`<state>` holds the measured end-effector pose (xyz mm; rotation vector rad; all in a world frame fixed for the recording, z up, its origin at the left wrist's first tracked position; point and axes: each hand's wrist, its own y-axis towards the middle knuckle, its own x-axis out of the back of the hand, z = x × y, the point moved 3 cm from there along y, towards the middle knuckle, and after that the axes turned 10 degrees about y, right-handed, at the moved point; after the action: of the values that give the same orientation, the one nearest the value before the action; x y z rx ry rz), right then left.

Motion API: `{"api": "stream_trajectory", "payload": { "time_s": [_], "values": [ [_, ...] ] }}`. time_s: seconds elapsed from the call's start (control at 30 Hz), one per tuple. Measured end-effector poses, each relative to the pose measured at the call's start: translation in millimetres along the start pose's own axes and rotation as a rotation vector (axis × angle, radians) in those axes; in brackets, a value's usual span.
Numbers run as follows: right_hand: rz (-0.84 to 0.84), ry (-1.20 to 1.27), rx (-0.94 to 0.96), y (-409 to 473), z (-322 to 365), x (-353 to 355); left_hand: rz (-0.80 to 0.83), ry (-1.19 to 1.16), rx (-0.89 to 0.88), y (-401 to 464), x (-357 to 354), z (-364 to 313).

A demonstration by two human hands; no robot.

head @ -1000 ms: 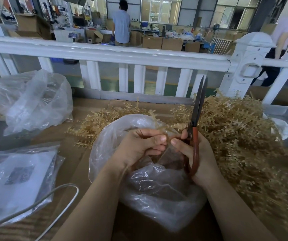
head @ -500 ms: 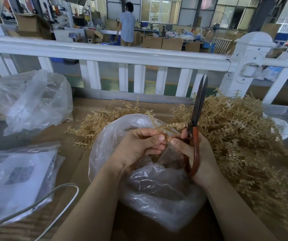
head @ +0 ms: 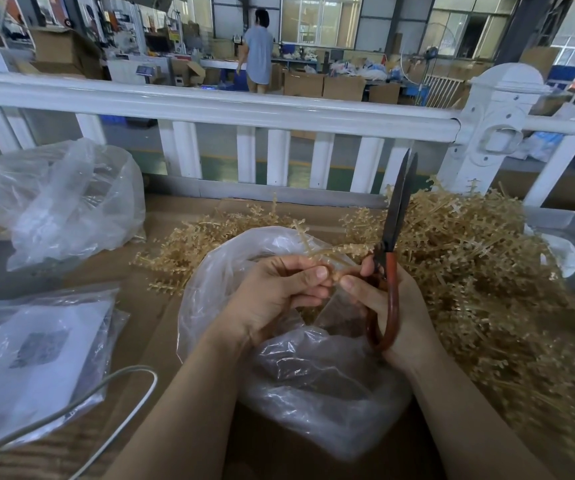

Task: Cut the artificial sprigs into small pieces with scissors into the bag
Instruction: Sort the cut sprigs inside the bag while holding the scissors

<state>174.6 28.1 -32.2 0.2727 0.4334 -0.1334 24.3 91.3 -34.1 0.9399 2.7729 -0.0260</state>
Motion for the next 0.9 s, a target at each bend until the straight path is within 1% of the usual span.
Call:
{"api": "stream_trajectory", "payload": {
  "time_s": [0.13,0.23,0.33,0.43,0.53,0.63,0.73,0.8,0.83,0.87,0.9],
  "values": [
    [-0.028,-0.067,0.006,1,-1,3,-0.035,0.012,-0.065,1,1,-2],
    [-0.043,-0.094,-0.005,3,-5,6,-0.131,0.099,-0.215,2,1,-6],
    [-0.046,-0.079,-0.02,3,-6,6,-0.355,0.302,-0.42,-1,5,-10],
    [-0.052,-0.03,-0.042,3,-7,7,-0.599,0.647,-0.669,-8,8,-15],
    [-0.03,0.017,-0.053,3,-8,7,-0.763,0.882,-0.878,-13,5,-19],
    [-0.013,0.054,-0.055,3,-7,7,-0.854,0.956,-0.992,-17,3,-20],
    [-0.015,0.051,-0.054,2,-6,6,-0.895,0.976,-1.044,-19,2,-22],
    [-0.023,0.053,-0.048,2,-6,6,-0.864,0.952,-1.021,-19,1,-22],
    [-0.025,0.055,-0.042,2,-6,5,-0.838,0.902,-0.951,-18,2,-22],
    [-0.024,0.044,-0.034,2,-6,5,-0.825,0.818,-0.821,-16,3,-22],
    [-0.023,0.019,-0.026,2,-6,5,-0.811,0.713,-0.646,-13,6,-19]
  ]
}}
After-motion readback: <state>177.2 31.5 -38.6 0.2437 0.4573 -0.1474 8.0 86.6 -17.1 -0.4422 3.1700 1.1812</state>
